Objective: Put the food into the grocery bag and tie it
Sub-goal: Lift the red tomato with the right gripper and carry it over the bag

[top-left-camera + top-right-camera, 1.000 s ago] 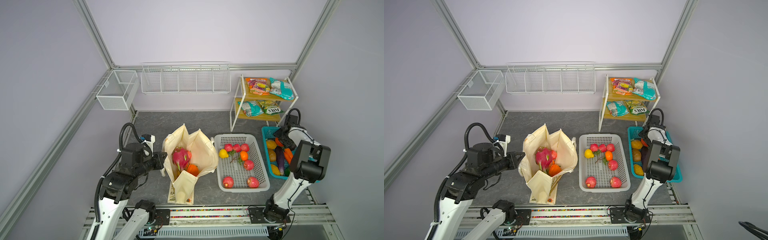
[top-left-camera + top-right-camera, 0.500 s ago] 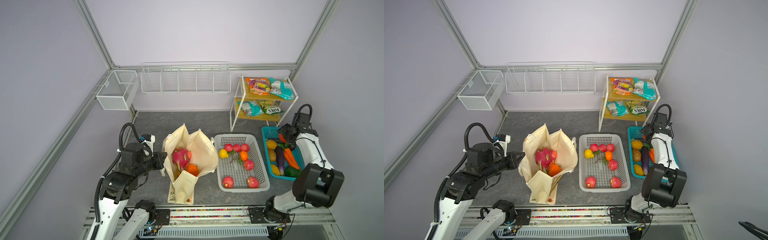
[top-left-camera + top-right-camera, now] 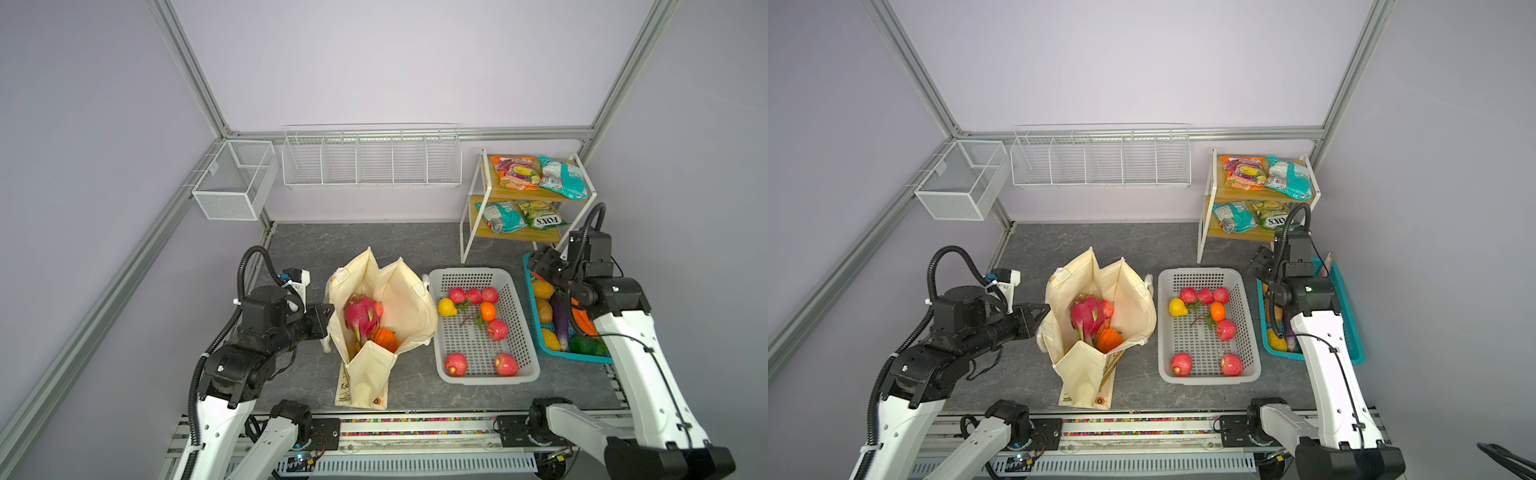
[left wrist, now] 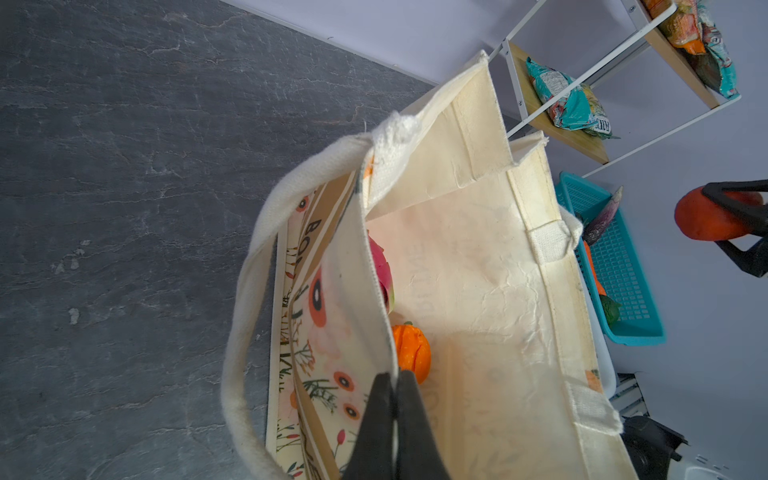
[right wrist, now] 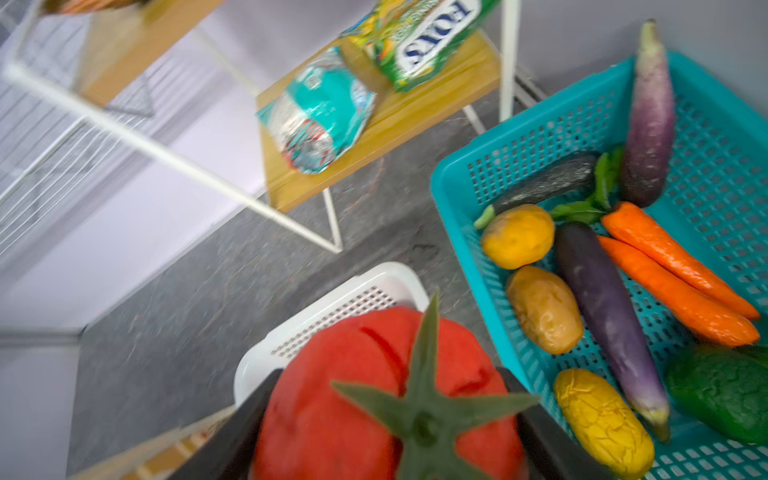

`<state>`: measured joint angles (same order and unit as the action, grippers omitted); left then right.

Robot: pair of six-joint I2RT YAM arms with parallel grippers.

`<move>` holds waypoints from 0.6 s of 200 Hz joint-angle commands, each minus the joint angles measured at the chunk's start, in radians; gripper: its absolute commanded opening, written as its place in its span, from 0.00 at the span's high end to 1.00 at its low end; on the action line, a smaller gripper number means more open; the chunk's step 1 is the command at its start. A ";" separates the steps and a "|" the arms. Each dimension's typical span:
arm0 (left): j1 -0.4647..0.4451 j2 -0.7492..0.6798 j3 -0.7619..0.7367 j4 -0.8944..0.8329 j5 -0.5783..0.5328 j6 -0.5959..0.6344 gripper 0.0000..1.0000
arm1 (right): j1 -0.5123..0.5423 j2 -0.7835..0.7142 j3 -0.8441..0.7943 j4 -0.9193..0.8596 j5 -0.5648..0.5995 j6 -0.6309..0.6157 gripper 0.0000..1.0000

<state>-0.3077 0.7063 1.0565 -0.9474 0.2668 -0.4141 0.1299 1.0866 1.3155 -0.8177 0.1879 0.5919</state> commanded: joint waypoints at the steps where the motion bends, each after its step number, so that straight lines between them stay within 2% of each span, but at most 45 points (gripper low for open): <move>1: -0.001 -0.010 0.006 0.024 0.001 0.004 1.00 | 0.143 -0.016 0.049 -0.056 0.063 -0.039 0.32; 30: 0.000 -0.008 0.009 0.022 -0.006 0.005 1.00 | 0.381 0.008 0.112 -0.054 0.138 -0.053 0.32; 69: 0.000 -0.009 0.002 0.023 -0.009 0.003 1.00 | 0.693 0.124 0.205 -0.032 0.244 -0.086 0.32; 95: -0.001 -0.010 0.003 0.017 -0.012 0.003 1.00 | 0.830 0.219 0.259 0.001 0.245 -0.110 0.31; 120: -0.001 -0.011 0.004 0.013 -0.012 0.002 1.00 | 0.911 0.313 0.298 0.039 0.201 -0.134 0.31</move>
<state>-0.3077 0.7059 1.0565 -0.9482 0.2638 -0.4141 0.9825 1.3361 1.5745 -0.8330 0.3958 0.4984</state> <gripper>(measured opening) 0.048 0.729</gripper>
